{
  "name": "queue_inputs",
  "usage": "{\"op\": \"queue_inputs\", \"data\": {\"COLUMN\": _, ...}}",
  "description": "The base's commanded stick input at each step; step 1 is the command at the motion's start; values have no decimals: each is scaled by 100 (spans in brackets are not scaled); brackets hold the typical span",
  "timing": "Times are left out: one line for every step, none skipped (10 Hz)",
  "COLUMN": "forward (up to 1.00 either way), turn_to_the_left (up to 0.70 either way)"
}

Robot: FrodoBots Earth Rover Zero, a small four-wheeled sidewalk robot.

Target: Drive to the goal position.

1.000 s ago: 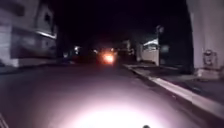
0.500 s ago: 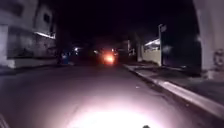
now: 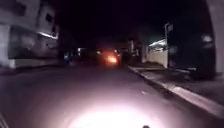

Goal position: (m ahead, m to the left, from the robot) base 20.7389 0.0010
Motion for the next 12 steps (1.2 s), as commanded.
{"op": "queue_inputs", "data": {"forward": 70, "turn_to_the_left": 0}}
{"op": "queue_inputs", "data": {"forward": 70, "turn_to_the_left": 0}}
{"op": "queue_inputs", "data": {"forward": 70, "turn_to_the_left": 0}}
{"op": "queue_inputs", "data": {"forward": 70, "turn_to_the_left": 0}}
{"op": "queue_inputs", "data": {"forward": 70, "turn_to_the_left": 0}}
{"op": "queue_inputs", "data": {"forward": 70, "turn_to_the_left": 0}}
{"op": "queue_inputs", "data": {"forward": 70, "turn_to_the_left": 0}}
{"op": "queue_inputs", "data": {"forward": 70, "turn_to_the_left": 0}}
{"op": "queue_inputs", "data": {"forward": 70, "turn_to_the_left": 0}}
{"op": "queue_inputs", "data": {"forward": 70, "turn_to_the_left": 0}}
{"op": "queue_inputs", "data": {"forward": 70, "turn_to_the_left": 0}}
{"op": "queue_inputs", "data": {"forward": 70, "turn_to_the_left": 0}}
